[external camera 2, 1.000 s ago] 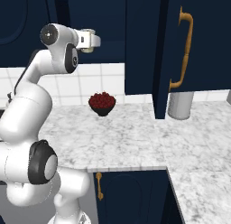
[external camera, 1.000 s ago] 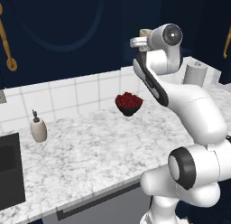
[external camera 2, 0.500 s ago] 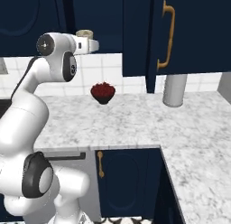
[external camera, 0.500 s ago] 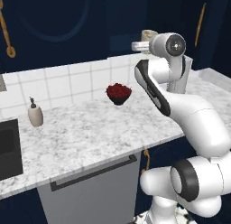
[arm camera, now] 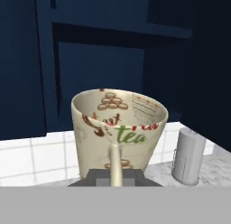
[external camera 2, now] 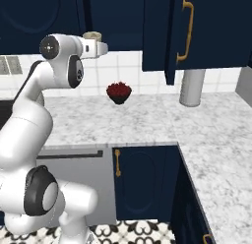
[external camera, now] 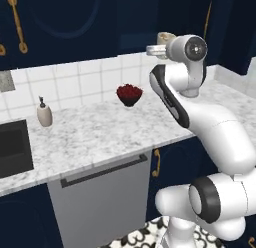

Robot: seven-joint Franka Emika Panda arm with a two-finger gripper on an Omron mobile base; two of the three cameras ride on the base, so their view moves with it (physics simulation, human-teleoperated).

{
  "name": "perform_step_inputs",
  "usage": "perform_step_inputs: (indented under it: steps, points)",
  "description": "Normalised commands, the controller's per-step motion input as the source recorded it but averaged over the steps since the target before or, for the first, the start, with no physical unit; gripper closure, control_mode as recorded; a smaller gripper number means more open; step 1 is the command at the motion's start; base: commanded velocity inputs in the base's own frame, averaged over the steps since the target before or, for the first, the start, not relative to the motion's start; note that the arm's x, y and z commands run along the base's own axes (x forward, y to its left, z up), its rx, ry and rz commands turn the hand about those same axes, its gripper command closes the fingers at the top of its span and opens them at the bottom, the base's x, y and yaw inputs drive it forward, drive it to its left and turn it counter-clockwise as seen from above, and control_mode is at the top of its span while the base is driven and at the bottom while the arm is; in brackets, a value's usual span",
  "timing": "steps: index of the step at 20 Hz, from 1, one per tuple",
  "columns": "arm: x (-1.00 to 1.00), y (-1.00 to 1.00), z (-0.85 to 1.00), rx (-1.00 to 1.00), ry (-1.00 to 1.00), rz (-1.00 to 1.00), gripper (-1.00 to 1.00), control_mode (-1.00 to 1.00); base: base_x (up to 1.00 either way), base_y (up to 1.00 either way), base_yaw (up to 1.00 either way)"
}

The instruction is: Gather all objects into one cabinet and sort the glasses and bowls to opposite sides.

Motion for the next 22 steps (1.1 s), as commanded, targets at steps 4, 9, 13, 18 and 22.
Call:
perform_step_inputs:
  steps: [4,9,13,18,22]
  points:
    - [0.00,0.00,0.00,0.00,0.00,0.00,1.00,1.00,-0.46,0.33,-0.05]
    - [0.00,0.00,0.00,0.00,0.00,0.00,1.00,1.00,-0.36,0.24,-0.27]
    - [0.00,0.00,0.00,0.00,0.00,0.00,1.00,1.00,-0.35,0.05,-0.45]
    - [0.00,0.00,0.00,0.00,0.00,0.00,1.00,1.00,-0.35,0.00,-0.51]
    - [0.00,0.00,0.00,0.00,0.00,0.00,1.00,1.00,-0.37,0.00,-0.51]
